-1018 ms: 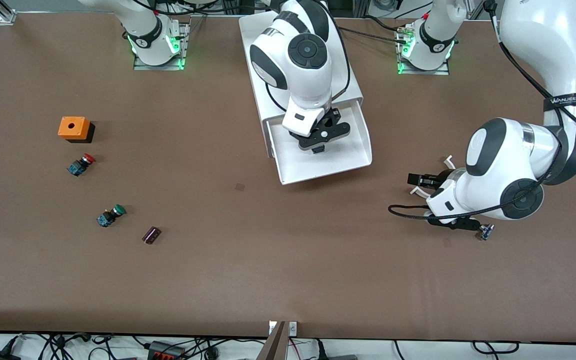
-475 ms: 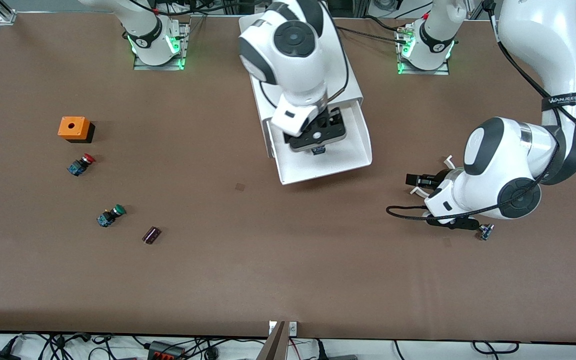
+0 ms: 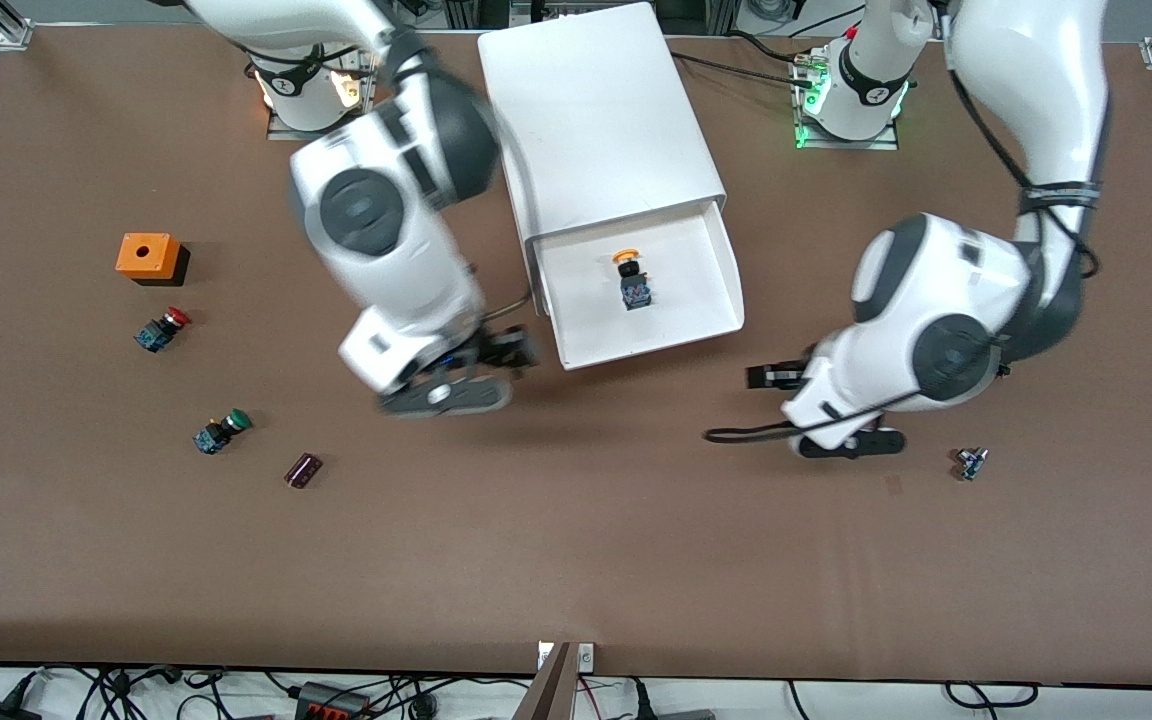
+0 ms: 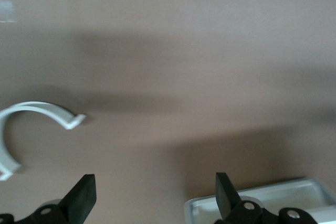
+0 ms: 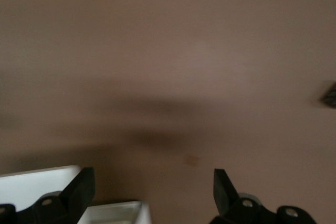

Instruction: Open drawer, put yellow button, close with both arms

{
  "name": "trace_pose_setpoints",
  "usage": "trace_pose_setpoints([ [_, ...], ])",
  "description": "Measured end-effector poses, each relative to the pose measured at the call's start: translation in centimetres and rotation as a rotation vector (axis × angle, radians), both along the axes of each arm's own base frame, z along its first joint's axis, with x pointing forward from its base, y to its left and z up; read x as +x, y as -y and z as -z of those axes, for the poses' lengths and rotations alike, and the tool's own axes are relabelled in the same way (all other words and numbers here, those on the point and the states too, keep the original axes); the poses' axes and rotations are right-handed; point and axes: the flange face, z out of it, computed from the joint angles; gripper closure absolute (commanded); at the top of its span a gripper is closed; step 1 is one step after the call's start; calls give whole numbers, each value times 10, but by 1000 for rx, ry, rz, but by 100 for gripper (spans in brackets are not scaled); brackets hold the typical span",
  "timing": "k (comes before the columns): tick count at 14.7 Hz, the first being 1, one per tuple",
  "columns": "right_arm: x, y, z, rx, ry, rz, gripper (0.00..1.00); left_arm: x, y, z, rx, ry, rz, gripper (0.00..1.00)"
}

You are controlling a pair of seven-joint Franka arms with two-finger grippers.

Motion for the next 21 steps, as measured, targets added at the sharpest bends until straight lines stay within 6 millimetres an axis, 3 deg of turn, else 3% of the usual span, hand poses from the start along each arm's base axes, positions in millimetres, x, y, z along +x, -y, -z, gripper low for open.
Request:
trace_pose_setpoints([
  [3,36,93,-7,-33,-14,12,0,-7,44,2,-6,53,-55,0],
  [5,47,147,-14,-46,-41,19,0,-14,66,11,-6,64,-74,0],
  [8,55,207,-23,-52,-60,23,0,-22,84,25,-4,66,-85,0],
  [13,58,271,-49,-45,-36,54,0,-44,114,35,12,40,-88,0],
  [17,44,300,-79,-43,-56,88,0,-67,133,36,16,14,-84,0],
  [21,24,360,-113,-35,-38,120,0,-103,154,36,27,-33,-51,0],
])
